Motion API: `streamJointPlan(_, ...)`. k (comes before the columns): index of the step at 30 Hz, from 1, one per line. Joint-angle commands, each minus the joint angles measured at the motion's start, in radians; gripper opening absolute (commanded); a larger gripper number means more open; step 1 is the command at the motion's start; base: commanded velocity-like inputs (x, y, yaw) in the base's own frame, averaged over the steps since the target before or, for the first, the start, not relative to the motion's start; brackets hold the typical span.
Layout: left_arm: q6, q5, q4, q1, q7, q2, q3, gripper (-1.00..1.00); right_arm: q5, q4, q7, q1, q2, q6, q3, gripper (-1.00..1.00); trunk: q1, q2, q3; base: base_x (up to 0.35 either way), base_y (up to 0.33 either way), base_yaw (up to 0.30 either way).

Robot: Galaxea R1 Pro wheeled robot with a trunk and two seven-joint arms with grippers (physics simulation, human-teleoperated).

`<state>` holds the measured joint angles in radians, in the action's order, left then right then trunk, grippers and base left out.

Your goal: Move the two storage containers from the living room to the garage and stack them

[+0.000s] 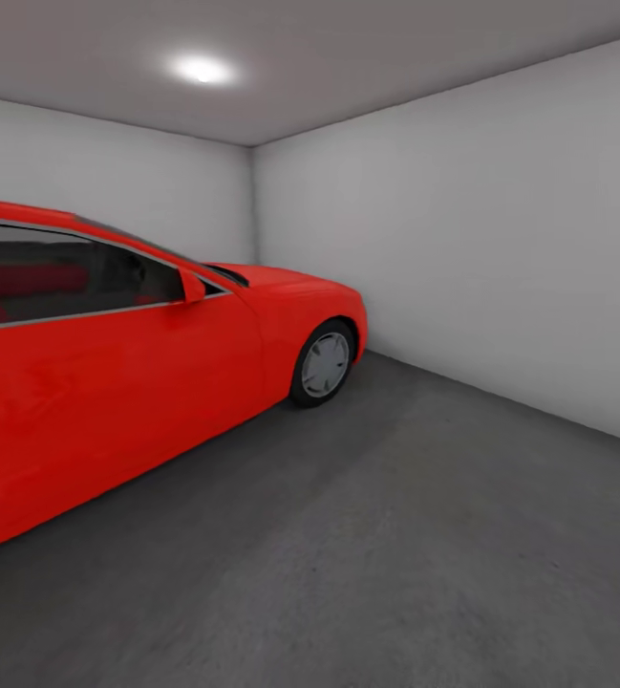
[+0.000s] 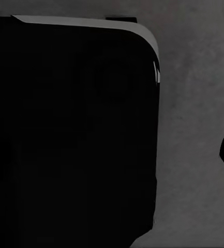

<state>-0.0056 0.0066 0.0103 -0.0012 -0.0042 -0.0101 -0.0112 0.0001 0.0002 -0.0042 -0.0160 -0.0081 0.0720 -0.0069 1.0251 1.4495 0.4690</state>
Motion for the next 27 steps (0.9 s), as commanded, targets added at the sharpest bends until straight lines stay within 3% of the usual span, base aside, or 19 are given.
streamJointPlan(1,-0.001,0.001,0.0,0.0,0.0,0.0,-0.001,1.0,0.0,0.001,0.0,-0.001,0.0,0.004,-0.001,1.0,0.0,0.001,0.001,0.0,0.0,-0.289)
streamJointPlan(21,-0.004,0.001,0.0,0.0,0.0,0.0,-0.003,1.0,-0.002,0.003,0.0,-0.001,-0.001,0.005,-0.002,1.0,0.0,0.001,0.001,0.0,0.0,-0.294)
streamJointPlan(27,-0.051,0.005,-0.001,0.0,0.0,-0.001,-0.003,1.0,-0.002,0.003,0.0,-0.001,-0.001,0.006,-0.002,1.0,0.0,0.001,0.001,0.0,0.0,-0.297)
